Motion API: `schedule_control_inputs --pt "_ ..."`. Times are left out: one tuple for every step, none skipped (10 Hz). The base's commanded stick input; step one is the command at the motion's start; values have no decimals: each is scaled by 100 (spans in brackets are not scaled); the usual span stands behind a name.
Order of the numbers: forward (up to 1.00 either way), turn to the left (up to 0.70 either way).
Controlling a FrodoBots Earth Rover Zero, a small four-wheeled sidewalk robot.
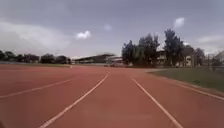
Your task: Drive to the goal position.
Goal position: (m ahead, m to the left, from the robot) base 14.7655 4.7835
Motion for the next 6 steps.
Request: schedule_control_inputs --pt "45 0" --pt "45 0" --pt "45 0" --pt "45 0" --pt "45 0" --pt "45 0"
